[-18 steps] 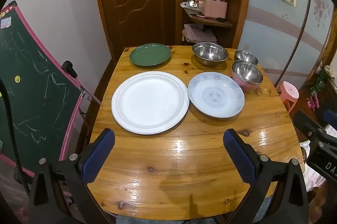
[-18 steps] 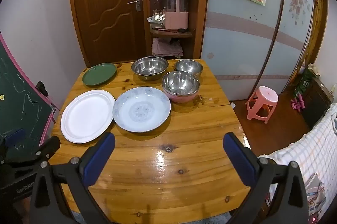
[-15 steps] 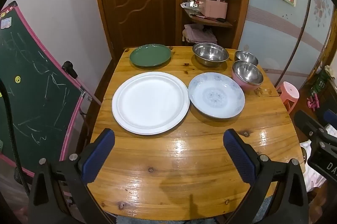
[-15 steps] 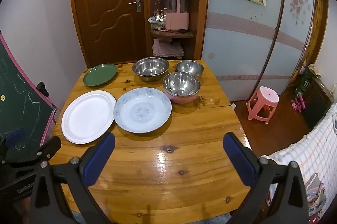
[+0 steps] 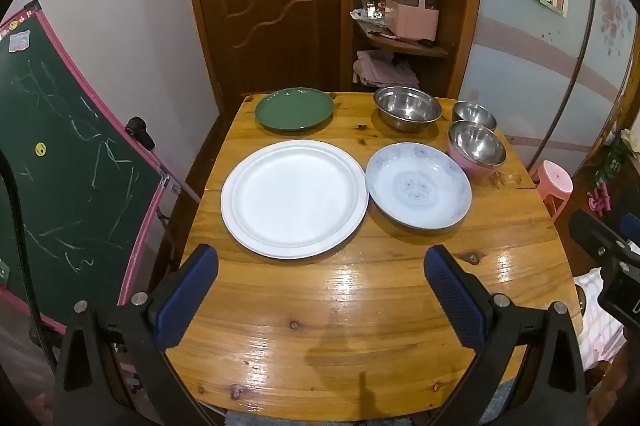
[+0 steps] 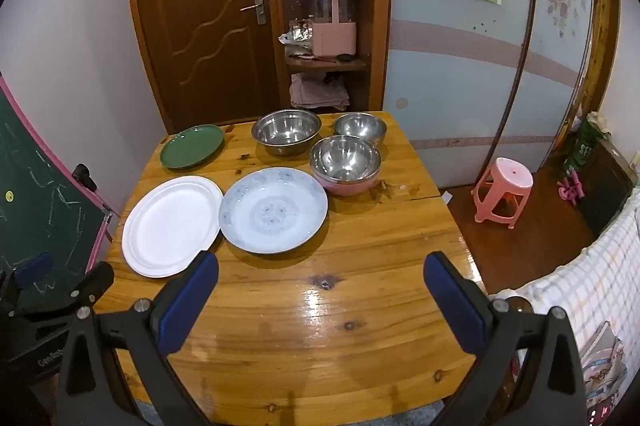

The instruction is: Organize plates and bowls

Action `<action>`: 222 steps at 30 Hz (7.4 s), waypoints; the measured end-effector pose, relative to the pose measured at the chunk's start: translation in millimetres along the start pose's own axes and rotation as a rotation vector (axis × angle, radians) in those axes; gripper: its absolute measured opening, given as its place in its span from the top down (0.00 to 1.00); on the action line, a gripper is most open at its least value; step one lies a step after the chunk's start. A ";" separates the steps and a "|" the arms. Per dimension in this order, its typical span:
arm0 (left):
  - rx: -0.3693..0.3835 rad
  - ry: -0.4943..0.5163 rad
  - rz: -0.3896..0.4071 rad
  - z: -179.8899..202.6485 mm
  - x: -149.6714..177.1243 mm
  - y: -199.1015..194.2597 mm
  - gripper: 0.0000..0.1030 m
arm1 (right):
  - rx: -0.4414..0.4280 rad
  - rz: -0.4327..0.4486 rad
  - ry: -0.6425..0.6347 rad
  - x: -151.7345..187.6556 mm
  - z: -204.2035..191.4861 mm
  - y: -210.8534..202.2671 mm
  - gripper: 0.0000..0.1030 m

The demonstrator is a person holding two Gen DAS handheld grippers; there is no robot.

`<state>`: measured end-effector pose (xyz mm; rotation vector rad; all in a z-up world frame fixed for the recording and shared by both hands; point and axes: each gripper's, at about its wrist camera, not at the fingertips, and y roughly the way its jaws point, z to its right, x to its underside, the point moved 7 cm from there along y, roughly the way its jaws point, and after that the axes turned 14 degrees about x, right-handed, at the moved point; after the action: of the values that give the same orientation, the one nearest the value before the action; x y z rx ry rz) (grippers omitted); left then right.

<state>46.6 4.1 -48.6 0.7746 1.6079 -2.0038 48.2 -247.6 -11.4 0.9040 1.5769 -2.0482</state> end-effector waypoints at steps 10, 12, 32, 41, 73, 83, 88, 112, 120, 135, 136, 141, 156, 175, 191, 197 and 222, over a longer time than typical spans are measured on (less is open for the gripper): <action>0.023 -0.007 0.008 1.0 -2.2 -5.8 0.01 | 0.045 0.016 -0.030 -4.0 -1.3 -2.6 0.00; 0.020 -0.008 0.015 -0.5 -3.8 -7.6 0.01 | 0.029 0.018 -0.040 -5.1 -3.5 -3.4 0.00; 0.002 -0.013 0.036 -24.3 -23.8 -19.9 0.01 | -0.042 0.068 -0.057 -16.2 -15.4 -14.0 0.00; -0.050 -0.008 0.063 -63.1 -47.8 -31.3 0.01 | -0.074 0.020 -0.048 -29.1 -21.6 -2.9 0.00; -0.094 -0.118 -0.207 -217.4 -56.7 123.2 0.01 | -0.217 -0.023 -0.403 -110.2 -182.4 102.7 0.12; -0.019 -0.173 -0.295 -244.8 -47.1 178.1 0.03 | -0.243 -0.163 -0.526 -91.1 -234.1 177.5 0.19; 0.044 -0.161 -0.357 -238.4 -35.4 196.7 0.07 | -0.275 -0.257 -0.561 -80.6 -252.0 210.8 0.27; 0.240 -0.267 -0.549 -212.6 4.3 224.8 0.32 | -0.409 -0.543 -0.568 -45.9 -278.8 278.6 0.55; 0.271 -0.288 -0.580 -202.9 10.4 230.9 0.43 | -0.429 -0.564 -0.603 -36.2 -283.4 275.1 0.70; 0.272 -0.308 -0.585 -194.3 9.8 225.4 0.64 | -0.419 -0.561 -0.604 -31.5 -290.1 265.6 0.78; 0.268 -0.311 -0.577 -195.9 7.8 222.4 0.65 | -0.419 -0.562 -0.602 -31.5 -289.2 264.2 0.78; 0.254 -0.319 -0.545 -201.2 0.2 204.6 0.65 | -0.422 -0.553 -0.588 -35.4 -289.7 255.9 0.78; 0.235 -0.242 -0.474 -173.9 3.7 134.5 0.65 | -0.425 -0.528 -0.513 -16.1 -232.4 179.6 0.78; 0.231 -0.167 -0.403 -113.2 70.1 113.3 0.65 | -0.309 -0.398 -0.332 79.1 -131.7 112.0 0.77; 0.169 -0.195 -0.406 -115.4 96.2 131.9 0.65 | -0.333 -0.490 -0.283 121.5 -123.5 122.5 0.76; 0.160 -0.192 -0.407 -117.6 99.4 132.9 0.65 | -0.333 -0.505 -0.275 128.0 -123.1 124.4 0.76; 0.101 -0.224 -0.377 -125.8 95.2 132.0 0.35 | -0.322 -0.532 -0.237 128.1 -123.4 127.1 0.60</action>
<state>81.2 98.3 -228.2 0.2767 1.6211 -2.3502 71.4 -156.4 -208.7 0.1216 2.0815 -2.0329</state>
